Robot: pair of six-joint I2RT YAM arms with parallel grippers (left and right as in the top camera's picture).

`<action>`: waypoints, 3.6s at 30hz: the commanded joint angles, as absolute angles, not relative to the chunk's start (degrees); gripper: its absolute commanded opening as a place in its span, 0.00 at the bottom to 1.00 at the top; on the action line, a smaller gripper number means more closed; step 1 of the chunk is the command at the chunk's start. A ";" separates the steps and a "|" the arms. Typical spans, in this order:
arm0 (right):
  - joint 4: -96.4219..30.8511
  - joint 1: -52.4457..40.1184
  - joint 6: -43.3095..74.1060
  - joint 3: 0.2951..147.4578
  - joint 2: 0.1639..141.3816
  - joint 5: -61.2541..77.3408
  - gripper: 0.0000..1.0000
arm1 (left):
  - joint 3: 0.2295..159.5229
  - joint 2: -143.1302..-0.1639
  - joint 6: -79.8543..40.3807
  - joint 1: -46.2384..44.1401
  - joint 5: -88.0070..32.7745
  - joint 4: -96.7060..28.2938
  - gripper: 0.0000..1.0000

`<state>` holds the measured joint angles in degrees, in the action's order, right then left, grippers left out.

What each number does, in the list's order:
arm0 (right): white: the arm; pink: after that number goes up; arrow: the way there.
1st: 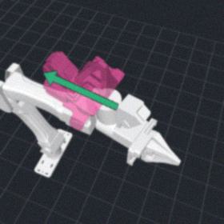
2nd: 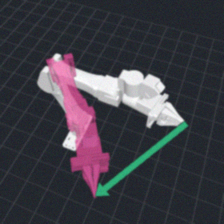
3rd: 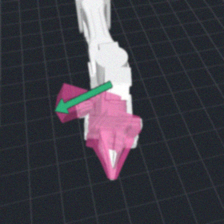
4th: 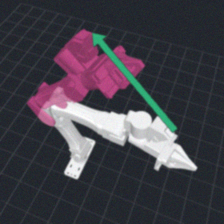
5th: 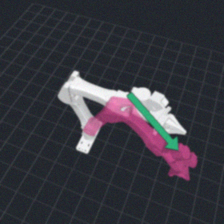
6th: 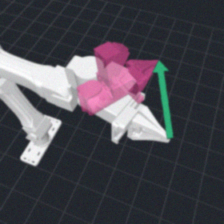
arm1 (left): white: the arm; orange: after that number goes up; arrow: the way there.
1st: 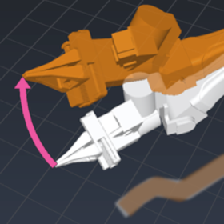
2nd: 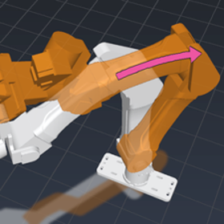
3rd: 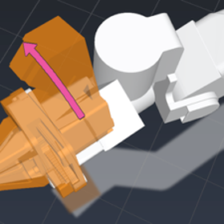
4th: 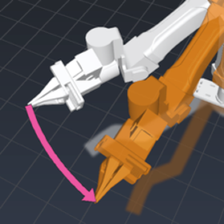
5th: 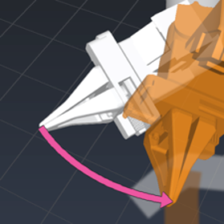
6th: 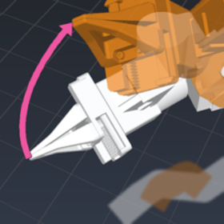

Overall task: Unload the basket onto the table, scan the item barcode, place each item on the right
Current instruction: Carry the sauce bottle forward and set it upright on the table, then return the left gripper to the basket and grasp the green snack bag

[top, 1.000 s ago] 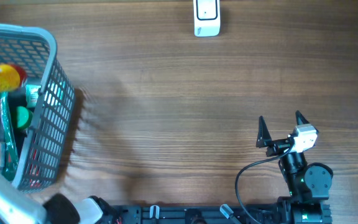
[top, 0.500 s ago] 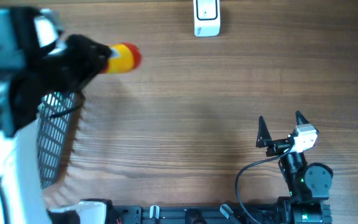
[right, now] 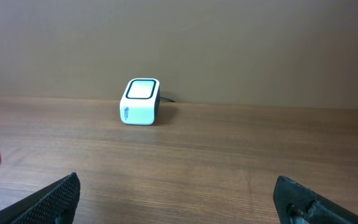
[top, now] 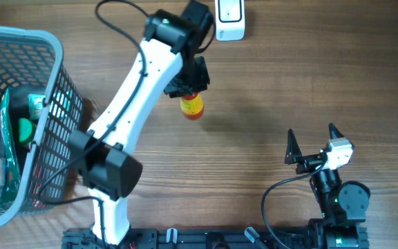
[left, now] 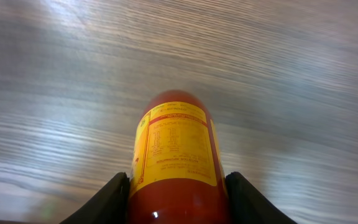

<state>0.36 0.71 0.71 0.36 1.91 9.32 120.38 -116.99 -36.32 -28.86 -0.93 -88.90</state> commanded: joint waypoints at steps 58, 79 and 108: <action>0.56 1.15 0.03 0.30 1.67 8.58 1.00 | 111.87 -87.66 11.27 -43.31 6.57 -71.83 1.00; 0.58 1.15 0.05 0.30 1.67 8.58 1.00 | 111.68 -80.05 -33.93 21.89 15.49 -78.94 1.00; 0.56 0.71 0.01 0.30 1.67 8.58 1.00 | 64.86 -91.53 -0.21 34.44 24.95 -50.54 0.99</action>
